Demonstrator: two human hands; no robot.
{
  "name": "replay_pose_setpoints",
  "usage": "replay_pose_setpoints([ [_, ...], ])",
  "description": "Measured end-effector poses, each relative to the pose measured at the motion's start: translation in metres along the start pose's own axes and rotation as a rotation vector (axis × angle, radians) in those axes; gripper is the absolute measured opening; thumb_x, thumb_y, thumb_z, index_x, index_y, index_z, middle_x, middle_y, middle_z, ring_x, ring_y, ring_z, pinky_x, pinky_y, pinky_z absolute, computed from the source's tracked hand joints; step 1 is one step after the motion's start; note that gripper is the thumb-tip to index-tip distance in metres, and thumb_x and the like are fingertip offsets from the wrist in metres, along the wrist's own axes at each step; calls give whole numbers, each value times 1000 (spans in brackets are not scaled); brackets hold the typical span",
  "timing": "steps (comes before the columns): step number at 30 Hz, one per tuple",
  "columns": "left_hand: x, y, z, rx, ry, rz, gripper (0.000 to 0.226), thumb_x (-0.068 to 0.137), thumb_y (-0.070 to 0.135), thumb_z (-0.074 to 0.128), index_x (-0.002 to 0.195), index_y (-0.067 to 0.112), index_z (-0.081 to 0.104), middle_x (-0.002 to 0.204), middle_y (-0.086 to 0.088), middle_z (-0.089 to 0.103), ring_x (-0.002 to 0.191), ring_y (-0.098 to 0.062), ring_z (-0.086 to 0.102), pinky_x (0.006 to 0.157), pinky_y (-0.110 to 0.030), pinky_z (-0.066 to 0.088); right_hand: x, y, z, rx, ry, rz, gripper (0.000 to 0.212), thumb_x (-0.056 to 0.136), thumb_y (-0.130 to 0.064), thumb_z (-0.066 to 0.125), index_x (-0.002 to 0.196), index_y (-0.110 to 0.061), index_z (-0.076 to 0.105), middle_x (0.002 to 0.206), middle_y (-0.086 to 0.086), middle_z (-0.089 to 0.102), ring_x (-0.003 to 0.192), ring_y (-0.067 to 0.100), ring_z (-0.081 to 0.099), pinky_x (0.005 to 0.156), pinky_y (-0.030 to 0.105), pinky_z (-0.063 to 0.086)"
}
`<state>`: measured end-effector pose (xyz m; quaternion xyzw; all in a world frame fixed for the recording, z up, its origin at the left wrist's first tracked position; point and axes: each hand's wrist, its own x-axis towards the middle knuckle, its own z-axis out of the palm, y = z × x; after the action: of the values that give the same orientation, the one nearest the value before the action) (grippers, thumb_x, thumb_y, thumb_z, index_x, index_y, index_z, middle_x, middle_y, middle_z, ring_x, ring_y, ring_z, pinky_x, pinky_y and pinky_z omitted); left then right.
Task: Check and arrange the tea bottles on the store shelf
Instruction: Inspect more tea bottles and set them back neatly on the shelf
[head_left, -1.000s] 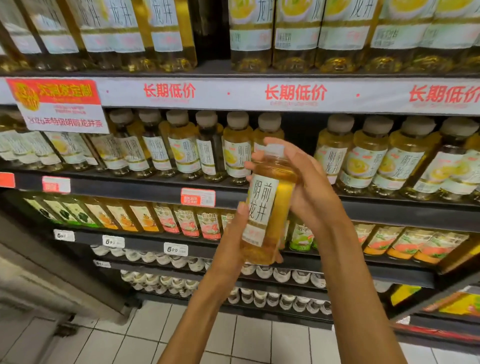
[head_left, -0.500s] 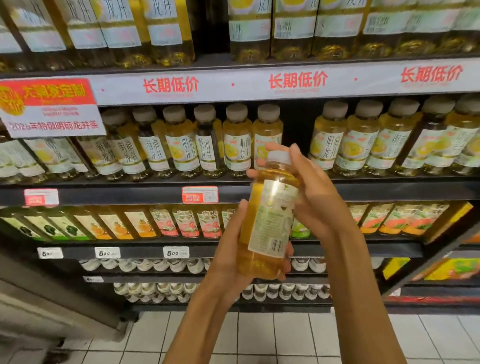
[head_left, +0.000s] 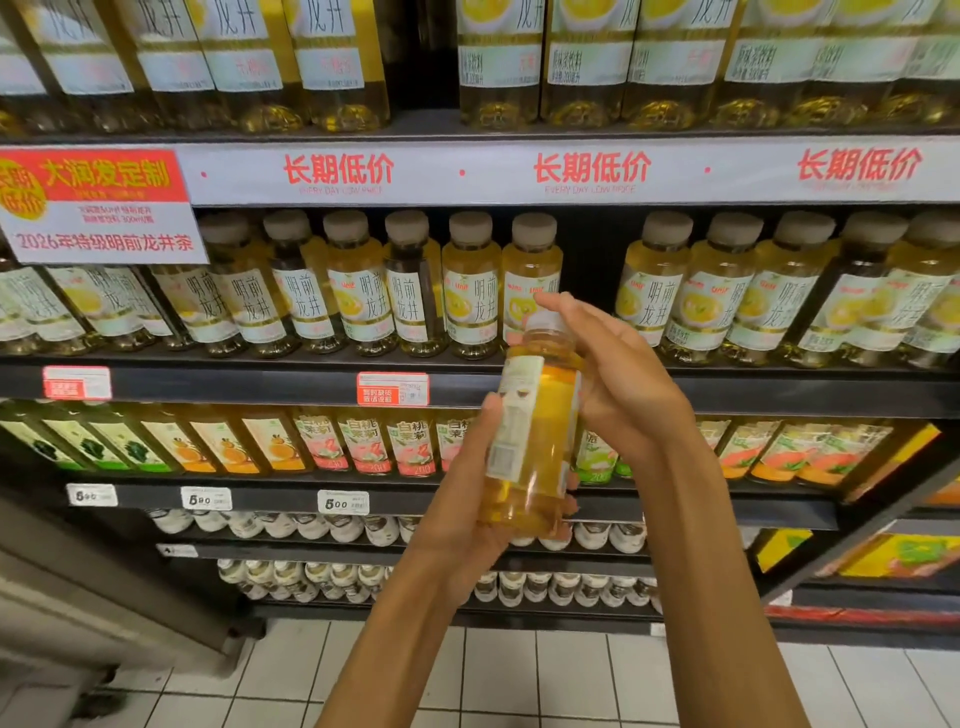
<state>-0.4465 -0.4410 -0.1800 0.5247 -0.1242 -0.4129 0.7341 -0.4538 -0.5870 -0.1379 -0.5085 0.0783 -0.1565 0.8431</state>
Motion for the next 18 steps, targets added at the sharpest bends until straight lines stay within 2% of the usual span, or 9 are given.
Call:
replay_pose_setpoints([
  [1, -1, 0, 0, -101, -58, -39, 66, 83, 64, 44, 109, 7, 66, 83, -17, 68, 67, -25, 67, 57, -33, 56, 1, -1, 0, 30, -27, 12, 29, 91, -25, 56, 116, -11, 60, 96, 7, 73, 94, 22, 70, 79, 35, 58],
  [3, -2, -1, 1, -215, -158, -93, 69, 86, 64, 43, 106, 3, 67, 83, -20, 67, 67, -26, 67, 60, -35, 56, 2, 1, -1, 114, -79, 83, 38, 83, -28, 60, 118, -11, 58, 99, 10, 73, 96, 26, 70, 76, 37, 59],
  [7, -6, 1, 4, -282, -338, -158, 68, 87, 61, 45, 109, 1, 68, 92, -23, 69, 82, -31, 70, 75, -41, 57, 8, 14, -9, 265, -50, 292, 25, 92, -34, 55, 96, -10, 58, 76, 7, 66, 73, 20, 69, 63, 32, 58],
  [12, -7, 5, 19, -304, -371, -143, 61, 81, 44, 69, 120, -2, 61, 106, -27, 66, 92, -37, 69, 80, -46, 56, 14, 19, -18, 333, 7, 520, 36, 91, -40, 55, 93, -4, 56, 73, 15, 68, 69, 27, 70, 62, 36, 60],
  [15, -6, 7, 23, -342, -377, -147, 57, 79, 40, 71, 116, -2, 65, 108, -27, 66, 94, -37, 69, 84, -46, 55, 14, 19, -26, 205, 39, 541, 44, 95, -47, 46, 104, -6, 60, 81, 17, 71, 78, 33, 71, 65, 41, 59],
  [16, -6, 8, 22, -354, -378, -156, 54, 81, 41, 67, 114, -2, 67, 107, -26, 67, 93, -35, 69, 84, -45, 56, 14, 18, -29, 121, 48, 537, 47, 94, -51, 45, 109, -10, 62, 86, 16, 72, 82, 31, 70, 68, 40, 58],
  [18, -5, 9, 20, -371, -384, -174, 53, 82, 43, 62, 111, -1, 68, 105, -24, 68, 93, -33, 69, 84, -44, 56, 10, 15, -34, 7, 60, 525, 48, 93, -55, 45, 110, -14, 65, 88, 15, 74, 80, 26, 72, 61, 32, 57],
])
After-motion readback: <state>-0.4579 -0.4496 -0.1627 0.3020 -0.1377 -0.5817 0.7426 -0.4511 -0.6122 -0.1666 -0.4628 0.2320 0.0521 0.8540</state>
